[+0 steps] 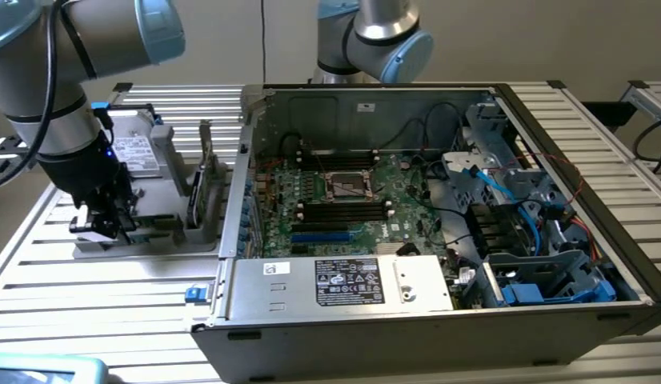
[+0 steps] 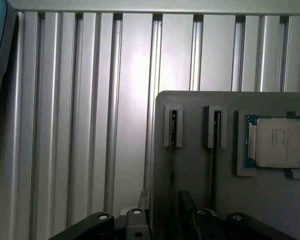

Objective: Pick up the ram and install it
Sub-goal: 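Pick up the ram and move it above insertion slot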

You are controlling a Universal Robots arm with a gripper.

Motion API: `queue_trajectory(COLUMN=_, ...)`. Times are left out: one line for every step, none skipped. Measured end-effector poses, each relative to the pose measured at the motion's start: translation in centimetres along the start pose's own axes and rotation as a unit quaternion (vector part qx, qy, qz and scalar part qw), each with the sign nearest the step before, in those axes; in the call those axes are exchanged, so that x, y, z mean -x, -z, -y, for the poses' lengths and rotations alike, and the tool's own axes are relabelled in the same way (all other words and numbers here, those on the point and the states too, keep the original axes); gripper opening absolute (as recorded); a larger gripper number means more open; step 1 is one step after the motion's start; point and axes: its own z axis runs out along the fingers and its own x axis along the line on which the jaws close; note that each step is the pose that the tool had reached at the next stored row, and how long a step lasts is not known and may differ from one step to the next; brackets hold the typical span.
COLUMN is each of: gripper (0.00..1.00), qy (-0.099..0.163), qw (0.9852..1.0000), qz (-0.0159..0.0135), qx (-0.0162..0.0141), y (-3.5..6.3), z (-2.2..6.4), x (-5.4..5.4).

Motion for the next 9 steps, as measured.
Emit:
queue_trajectory(gripper=0.36, qy=0.0, qw=1.0, qz=0.0, qx=-0.0006, y=-0.16, z=-0.01, x=0.01)
queue_trajectory(gripper=0.36, qy=0.0, qw=1.0, qz=0.0, qx=-0.0009, y=-0.2, z=-0.02, x=0.01)
queue_trajectory(gripper=0.36, qy=0.0, qw=1.0, qz=0.0, qx=-0.0009, y=-0.2, z=-0.02, x=0.01)
queue_trajectory(gripper=0.36, qy=0.0, qw=1.0, qz=0.0, qx=-0.0009, y=-0.2, z=-0.02, x=0.01)
queue_trajectory(gripper=0.36, qy=0.0, qw=1.0, qz=-0.0001, qx=-0.0013, y=-0.22, z=-0.02, x=0.02)
queue_trajectory(gripper=0.36, qy=0.0, qw=1.0, qz=-0.0001, qx=-0.0022, y=-0.32, z=-0.03, x=0.03)
queue_trajectory(gripper=0.36, qy=0.0, qw=1.0, qz=0.0, qx=-0.0032, y=-0.49, z=-0.03, x=0.04)
queue_trajectory(gripper=0.36, qy=0.0, qw=1.0, qz=0.0, qx=-0.0036, y=-0.6, z=-0.05, x=0.05)
queue_trajectory(gripper=0.36, qy=0.0, qw=1.0, qz=-0.0001, qx=-0.0035, y=-0.59, z=-0.05, x=0.05)
